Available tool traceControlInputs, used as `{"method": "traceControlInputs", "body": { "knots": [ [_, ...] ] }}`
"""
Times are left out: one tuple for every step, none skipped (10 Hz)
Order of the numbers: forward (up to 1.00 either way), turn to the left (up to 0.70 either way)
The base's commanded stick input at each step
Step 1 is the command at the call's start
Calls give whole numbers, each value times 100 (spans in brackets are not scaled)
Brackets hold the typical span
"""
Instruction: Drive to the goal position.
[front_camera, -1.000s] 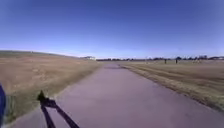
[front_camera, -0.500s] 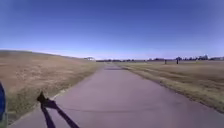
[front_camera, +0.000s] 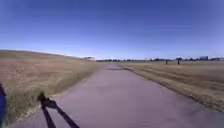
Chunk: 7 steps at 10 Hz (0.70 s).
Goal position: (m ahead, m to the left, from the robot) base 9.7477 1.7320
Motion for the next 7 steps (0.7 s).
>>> {"method": "traceControlInputs", "body": {
  "knots": [
    [70,0],
    [70,0],
    [70,0],
    [70,0],
    [70,0],
    [70,0],
    [70,0]
  ]
}}
